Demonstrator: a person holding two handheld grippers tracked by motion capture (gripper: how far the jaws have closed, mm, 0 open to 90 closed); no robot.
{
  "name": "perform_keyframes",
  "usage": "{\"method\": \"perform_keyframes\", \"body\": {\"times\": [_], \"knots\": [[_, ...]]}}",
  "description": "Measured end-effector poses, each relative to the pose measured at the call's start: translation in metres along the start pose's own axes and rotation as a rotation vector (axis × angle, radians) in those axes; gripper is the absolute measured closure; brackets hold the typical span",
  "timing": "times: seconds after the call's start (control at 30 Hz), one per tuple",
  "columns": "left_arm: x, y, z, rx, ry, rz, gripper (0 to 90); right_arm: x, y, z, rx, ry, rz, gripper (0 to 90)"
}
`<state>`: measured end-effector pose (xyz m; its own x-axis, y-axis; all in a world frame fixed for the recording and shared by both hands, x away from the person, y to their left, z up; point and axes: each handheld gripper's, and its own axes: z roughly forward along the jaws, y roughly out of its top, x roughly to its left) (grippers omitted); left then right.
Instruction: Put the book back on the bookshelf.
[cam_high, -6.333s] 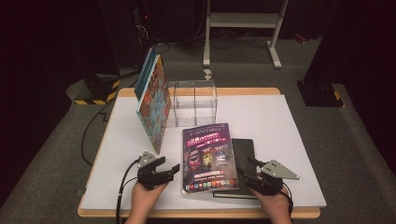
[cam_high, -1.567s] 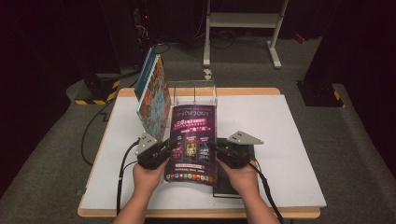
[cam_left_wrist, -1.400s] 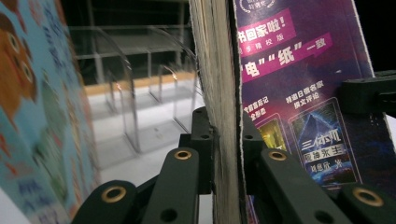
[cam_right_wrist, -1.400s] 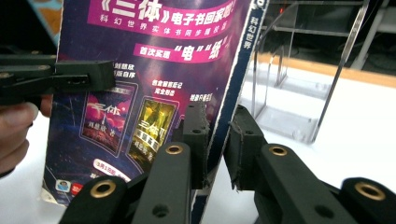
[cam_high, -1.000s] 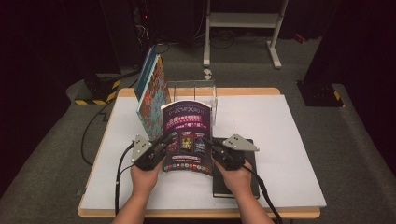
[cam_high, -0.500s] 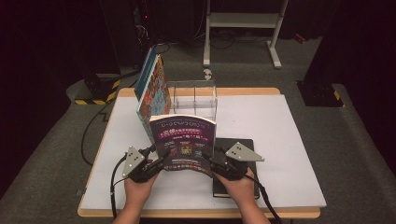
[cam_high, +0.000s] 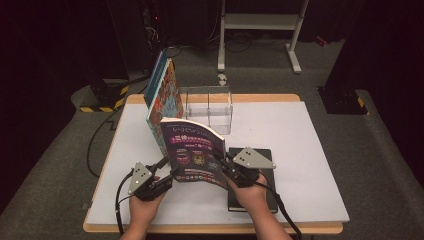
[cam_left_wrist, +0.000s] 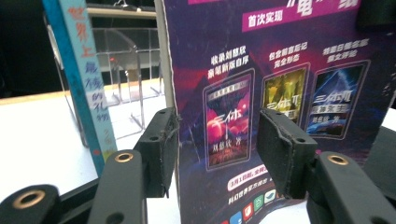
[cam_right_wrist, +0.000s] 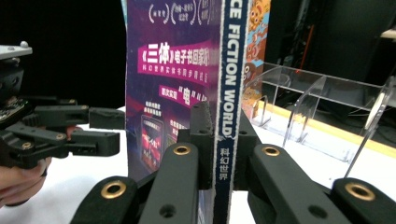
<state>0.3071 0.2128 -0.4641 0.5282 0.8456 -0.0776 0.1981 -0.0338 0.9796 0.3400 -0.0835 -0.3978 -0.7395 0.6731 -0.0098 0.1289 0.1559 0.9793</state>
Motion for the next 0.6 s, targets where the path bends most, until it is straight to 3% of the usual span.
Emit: {"method": "perform_keyframes", "body": {"times": [0.33,0.43,0.6], "knots": [[0.003,0.0,-0.002,0.002,0.0,-0.007,48.9,-0.012,0.0,0.003,-0.107,-0.175,0.053,83.9],[0.003,0.001,-0.002,0.005,-0.005,-0.009,47.9,-0.015,-0.004,0.006,-0.091,-0.176,0.087,83.7],[0.0,0.003,0.0,0.008,-0.025,-0.006,45.0,-0.013,-0.01,0.004,-0.084,-0.174,0.085,82.2]]}}
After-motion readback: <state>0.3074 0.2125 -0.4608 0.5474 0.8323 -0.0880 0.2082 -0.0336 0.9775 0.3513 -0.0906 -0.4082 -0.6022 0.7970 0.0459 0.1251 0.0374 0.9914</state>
